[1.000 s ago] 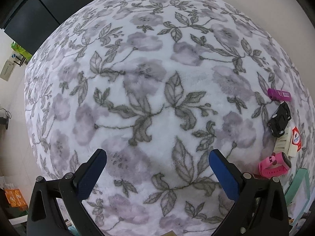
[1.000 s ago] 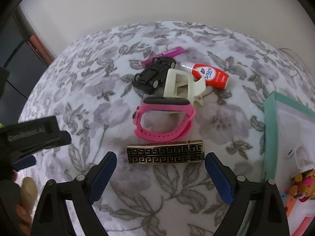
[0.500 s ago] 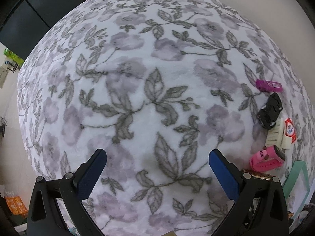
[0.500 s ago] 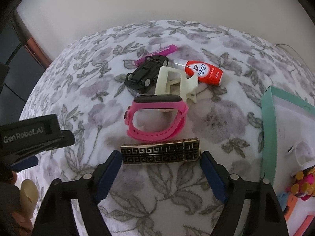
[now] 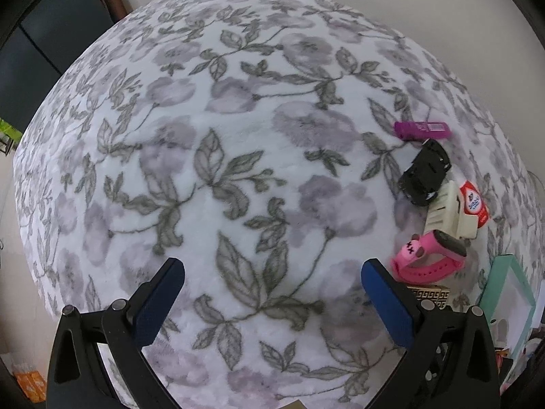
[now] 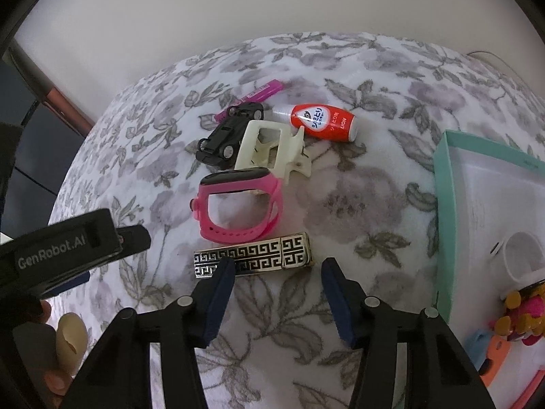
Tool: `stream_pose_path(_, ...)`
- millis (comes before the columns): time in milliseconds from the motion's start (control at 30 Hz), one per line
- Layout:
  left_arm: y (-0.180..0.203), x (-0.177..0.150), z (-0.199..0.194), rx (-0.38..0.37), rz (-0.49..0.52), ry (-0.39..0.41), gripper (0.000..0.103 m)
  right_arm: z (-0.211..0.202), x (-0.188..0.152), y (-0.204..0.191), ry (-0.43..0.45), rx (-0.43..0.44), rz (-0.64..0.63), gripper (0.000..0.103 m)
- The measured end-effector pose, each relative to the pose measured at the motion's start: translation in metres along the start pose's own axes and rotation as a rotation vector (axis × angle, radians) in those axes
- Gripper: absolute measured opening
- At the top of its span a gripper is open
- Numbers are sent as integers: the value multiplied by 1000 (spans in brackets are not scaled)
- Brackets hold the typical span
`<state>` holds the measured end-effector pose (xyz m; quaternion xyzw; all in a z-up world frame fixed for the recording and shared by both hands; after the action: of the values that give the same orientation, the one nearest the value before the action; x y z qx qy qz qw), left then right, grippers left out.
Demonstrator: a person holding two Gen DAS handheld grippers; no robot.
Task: Organize rigid objects
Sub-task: 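Grasp the gold-black bracelet with the right tool while the left tool grasps the pink watch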
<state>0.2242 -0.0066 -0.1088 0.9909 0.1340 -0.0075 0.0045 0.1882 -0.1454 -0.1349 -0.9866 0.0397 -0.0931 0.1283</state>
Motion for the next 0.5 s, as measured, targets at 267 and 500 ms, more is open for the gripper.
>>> stream_pose_path(267,18,-1,1,-89,69,-6,103,-3,0,7,-4,5,12,57)
stream_pose_path(500,-7,4,10,-73,-18,-25,103,-2,2,-3,11,5,-22,83)
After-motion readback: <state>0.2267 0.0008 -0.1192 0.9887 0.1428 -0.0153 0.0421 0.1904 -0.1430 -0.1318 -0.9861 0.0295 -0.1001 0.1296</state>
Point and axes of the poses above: each gripper's, at about its wrist camera, not at the fingertips, and z roughly the way its jaws point, y to its right, x to its top, the point moved 4 cm from there along z, roughly the way its jaws point, and after that the axes turned 14 degrees about -y, right-handed, at the moved point
